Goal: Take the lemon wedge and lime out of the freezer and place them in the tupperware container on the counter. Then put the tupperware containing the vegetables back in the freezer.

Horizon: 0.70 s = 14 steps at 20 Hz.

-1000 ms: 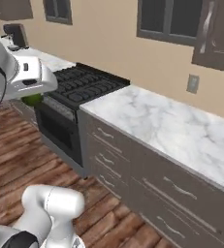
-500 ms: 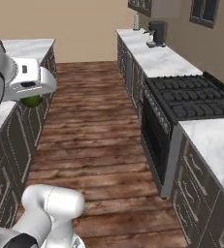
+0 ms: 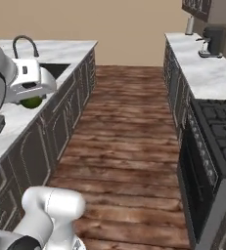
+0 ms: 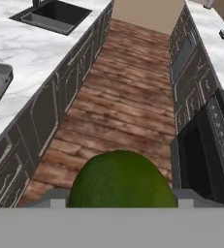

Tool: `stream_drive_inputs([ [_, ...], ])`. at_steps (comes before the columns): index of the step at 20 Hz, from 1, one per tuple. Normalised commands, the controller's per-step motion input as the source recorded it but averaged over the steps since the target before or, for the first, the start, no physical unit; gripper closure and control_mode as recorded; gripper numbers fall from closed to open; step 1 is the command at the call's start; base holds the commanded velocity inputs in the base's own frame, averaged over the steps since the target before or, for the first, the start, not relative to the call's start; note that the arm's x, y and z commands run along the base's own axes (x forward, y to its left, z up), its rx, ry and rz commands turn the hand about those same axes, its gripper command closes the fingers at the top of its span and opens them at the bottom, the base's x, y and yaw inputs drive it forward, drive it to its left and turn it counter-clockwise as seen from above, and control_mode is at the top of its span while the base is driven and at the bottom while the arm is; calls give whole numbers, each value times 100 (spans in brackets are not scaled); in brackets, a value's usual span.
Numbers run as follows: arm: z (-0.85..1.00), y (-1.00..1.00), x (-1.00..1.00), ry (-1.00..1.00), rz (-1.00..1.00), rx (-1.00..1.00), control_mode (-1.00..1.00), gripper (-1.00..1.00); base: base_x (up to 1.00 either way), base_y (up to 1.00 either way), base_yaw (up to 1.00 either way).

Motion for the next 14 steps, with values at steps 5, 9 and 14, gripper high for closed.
stream_drive_inputs([
  [5,0,0,0,0,0,0,100,100,100,-10,43],
  [9,0,0,0,0,0,0,100,100,100,-96,38],
  [14,0,0,0,0,0,0,100,100,10,-11,97],
])
